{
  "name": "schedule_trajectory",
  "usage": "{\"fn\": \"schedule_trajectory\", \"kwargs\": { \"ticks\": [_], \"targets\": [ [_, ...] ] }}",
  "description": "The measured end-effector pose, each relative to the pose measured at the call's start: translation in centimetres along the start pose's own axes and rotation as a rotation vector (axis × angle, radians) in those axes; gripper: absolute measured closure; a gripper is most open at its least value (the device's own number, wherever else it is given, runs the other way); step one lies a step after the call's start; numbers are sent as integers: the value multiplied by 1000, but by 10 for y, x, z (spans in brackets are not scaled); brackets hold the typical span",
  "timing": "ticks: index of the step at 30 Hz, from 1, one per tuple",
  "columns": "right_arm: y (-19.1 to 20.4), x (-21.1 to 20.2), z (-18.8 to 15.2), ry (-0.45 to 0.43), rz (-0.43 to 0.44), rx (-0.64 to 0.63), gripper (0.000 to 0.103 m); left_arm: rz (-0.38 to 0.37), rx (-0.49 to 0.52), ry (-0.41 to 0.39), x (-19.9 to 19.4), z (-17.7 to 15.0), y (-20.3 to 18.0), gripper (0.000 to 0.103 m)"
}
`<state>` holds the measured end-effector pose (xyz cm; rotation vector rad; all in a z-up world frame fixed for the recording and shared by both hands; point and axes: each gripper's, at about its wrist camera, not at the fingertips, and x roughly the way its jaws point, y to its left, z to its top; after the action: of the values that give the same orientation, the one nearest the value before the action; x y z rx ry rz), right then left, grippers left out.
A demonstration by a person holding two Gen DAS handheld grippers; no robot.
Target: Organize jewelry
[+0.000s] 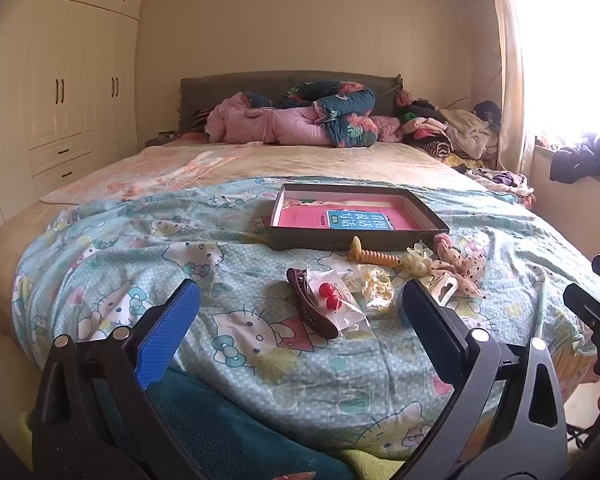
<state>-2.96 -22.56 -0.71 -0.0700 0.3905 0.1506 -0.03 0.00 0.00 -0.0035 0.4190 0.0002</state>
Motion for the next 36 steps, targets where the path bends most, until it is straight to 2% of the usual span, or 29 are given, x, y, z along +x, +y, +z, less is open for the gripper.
{"fn": "schedule_trajectory", "kwargs": {
  "ticks": [36],
  "targets": [
    [1, -3, 0, -12, -1, -4, 6, 3, 4, -11, 0, 3, -1, 10]
  ]
}}
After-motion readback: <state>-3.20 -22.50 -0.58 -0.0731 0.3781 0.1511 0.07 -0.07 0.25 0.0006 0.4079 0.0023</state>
